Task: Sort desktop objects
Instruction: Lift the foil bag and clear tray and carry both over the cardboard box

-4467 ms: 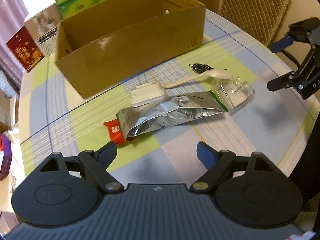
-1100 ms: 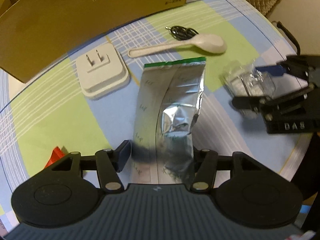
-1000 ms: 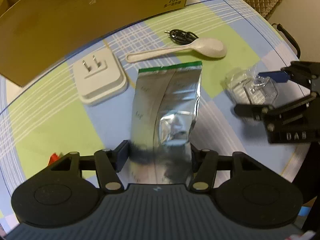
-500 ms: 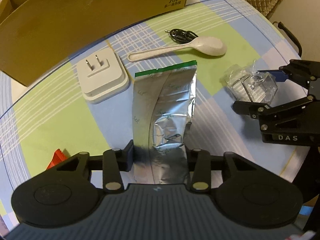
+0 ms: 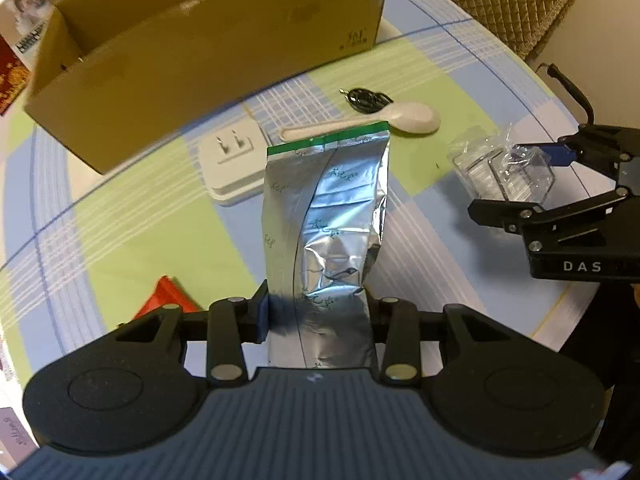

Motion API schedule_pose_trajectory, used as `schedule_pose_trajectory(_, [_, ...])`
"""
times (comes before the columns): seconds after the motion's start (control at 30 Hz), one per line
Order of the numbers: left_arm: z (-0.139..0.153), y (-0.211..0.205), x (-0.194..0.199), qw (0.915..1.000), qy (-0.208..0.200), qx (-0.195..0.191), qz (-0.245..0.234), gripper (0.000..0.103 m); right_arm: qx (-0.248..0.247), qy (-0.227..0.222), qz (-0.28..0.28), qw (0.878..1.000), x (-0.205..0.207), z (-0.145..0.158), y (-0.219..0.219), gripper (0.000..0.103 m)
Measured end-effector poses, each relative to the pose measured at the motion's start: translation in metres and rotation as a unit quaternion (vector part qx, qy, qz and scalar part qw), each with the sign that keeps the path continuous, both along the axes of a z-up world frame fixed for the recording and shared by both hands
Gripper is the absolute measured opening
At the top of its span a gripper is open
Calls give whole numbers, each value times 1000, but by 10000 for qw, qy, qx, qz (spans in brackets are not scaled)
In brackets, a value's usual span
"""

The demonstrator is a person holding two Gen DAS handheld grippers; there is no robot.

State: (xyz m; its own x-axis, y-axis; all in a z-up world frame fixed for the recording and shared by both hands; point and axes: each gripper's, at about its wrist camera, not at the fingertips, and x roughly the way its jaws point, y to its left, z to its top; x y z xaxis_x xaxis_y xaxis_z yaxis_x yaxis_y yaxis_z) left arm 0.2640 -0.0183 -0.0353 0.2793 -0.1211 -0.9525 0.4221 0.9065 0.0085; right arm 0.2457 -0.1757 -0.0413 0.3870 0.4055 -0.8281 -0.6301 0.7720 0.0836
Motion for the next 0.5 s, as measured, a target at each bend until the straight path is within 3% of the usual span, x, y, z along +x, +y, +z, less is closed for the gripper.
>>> schedule_pose_trajectory(0.5, [49, 11, -25, 9991, -300, -169, 239, 34, 83, -346, 273, 9990, -21, 47, 10, 68])
